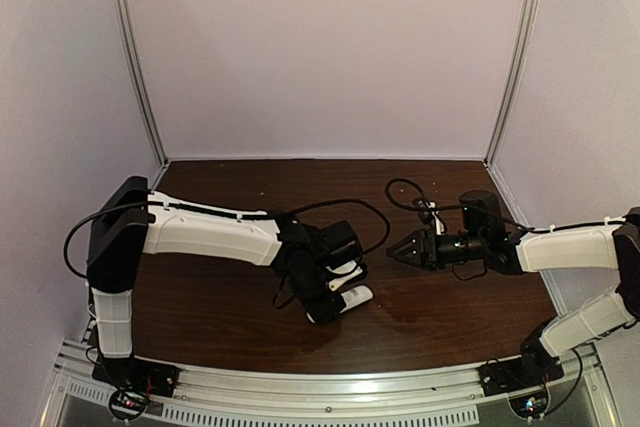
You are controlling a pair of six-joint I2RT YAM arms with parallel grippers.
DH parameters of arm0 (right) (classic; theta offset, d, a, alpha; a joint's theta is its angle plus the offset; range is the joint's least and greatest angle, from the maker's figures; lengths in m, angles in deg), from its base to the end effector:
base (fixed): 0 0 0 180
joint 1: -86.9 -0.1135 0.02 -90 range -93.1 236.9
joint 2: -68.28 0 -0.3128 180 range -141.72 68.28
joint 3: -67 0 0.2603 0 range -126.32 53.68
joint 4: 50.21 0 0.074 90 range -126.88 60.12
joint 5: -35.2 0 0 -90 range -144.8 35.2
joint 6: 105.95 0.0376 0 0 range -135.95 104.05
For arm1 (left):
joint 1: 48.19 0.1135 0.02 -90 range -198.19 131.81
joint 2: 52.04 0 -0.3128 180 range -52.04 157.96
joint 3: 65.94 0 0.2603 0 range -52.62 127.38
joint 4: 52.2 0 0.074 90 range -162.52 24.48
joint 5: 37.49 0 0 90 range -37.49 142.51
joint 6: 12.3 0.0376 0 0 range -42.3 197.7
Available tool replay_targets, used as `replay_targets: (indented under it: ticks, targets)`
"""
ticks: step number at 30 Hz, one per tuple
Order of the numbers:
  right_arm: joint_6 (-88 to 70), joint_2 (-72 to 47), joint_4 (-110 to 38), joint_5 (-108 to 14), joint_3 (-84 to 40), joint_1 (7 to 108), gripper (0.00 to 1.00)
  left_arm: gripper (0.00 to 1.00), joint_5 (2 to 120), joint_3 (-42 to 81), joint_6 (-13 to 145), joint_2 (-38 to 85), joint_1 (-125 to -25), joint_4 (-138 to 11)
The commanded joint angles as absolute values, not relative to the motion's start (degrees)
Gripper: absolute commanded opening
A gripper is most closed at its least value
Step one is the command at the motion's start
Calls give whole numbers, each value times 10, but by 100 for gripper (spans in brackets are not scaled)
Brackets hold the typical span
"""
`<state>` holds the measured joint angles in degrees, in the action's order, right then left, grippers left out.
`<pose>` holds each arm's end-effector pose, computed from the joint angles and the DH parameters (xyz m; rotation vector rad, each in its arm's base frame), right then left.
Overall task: Load the batteries into the remote control
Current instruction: Load the battery cover onto the remote control without the battery cover.
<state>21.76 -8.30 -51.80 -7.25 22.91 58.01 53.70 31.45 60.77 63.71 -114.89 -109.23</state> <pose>0.2074 0.1462 0.2269 -0.3862 2.2803 1.5246 0.1698 -0.3962 0.2053 1.2461 2.6770 -0.2752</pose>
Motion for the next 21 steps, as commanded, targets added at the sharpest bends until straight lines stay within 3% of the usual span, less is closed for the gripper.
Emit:
replay_targets:
  ticks: [1,14,21]
  targets:
    - [215,-89,-535,-63,237,584,57,56,510,331,606,624,-1144,-1099]
    - [214,-80,-532,-52,239,581,50,59,514,320,601,567,-1142,-1075]
    - [234,-97,-563,-56,229,530,37,52,555,180,574,454,-1114,-969]
